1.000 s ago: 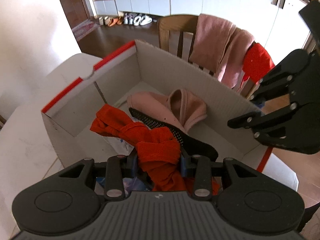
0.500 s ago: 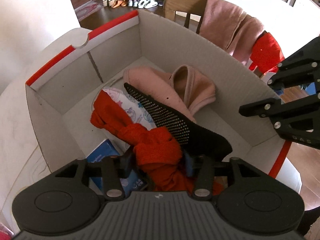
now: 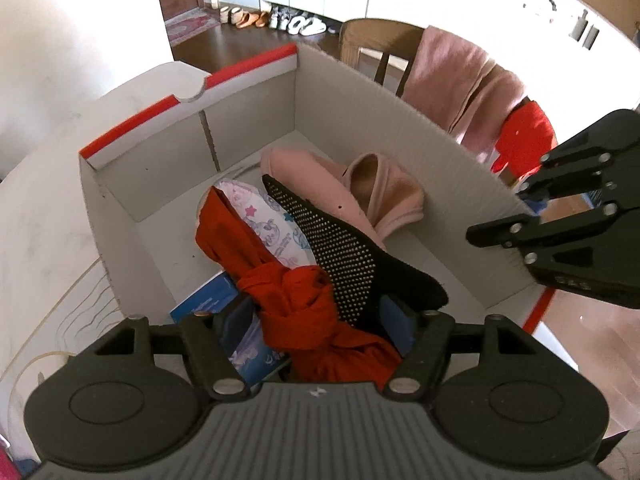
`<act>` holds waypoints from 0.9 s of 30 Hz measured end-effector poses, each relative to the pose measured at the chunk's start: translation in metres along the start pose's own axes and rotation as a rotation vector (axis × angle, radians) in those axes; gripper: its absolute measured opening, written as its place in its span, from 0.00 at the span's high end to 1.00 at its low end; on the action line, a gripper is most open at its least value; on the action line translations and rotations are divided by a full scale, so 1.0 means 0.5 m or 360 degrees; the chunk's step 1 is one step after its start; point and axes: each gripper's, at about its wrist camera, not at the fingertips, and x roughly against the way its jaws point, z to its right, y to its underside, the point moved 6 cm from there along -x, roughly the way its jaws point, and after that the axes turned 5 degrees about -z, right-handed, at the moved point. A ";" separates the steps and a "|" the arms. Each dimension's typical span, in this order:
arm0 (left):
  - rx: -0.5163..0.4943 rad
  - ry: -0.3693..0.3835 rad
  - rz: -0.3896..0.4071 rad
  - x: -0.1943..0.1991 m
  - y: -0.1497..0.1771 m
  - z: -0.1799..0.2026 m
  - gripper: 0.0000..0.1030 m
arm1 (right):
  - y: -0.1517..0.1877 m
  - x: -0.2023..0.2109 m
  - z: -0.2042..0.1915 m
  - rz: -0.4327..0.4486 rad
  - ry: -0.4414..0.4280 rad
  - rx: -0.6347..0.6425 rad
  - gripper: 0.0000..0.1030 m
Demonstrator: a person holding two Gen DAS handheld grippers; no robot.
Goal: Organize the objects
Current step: 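Open the left tool to release the red cloth in the box, then move the left tool back over the table toward the pink plush toy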
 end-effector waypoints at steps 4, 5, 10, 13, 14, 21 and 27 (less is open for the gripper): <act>0.0050 0.0023 0.0047 0.034 0.005 -0.004 0.33 | -0.001 0.000 -0.001 0.0000 0.0011 0.0000 0.92; 0.0056 0.0021 0.0059 0.044 0.008 -0.006 0.33 | -0.001 0.000 -0.002 0.0000 0.0015 0.0000 0.92; 0.0109 0.0040 0.0114 0.093 0.025 -0.018 0.32 | -0.004 0.000 -0.006 -0.0004 0.0045 0.0005 0.93; 0.0155 0.0039 0.0160 0.125 0.042 -0.030 0.28 | -0.003 0.002 -0.009 -0.0007 0.0060 0.0018 0.93; 0.0175 0.0037 0.0174 0.135 0.049 -0.036 0.28 | -0.003 0.002 -0.010 -0.0010 0.0062 0.0021 0.93; 0.0332 -0.0026 0.0237 0.191 0.127 -0.089 0.28 | -0.005 0.003 -0.008 -0.0017 0.0064 0.0011 0.93; 0.0494 -0.0149 0.0279 0.238 0.207 -0.158 0.24 | -0.007 0.002 -0.009 -0.0026 0.0071 0.0010 0.93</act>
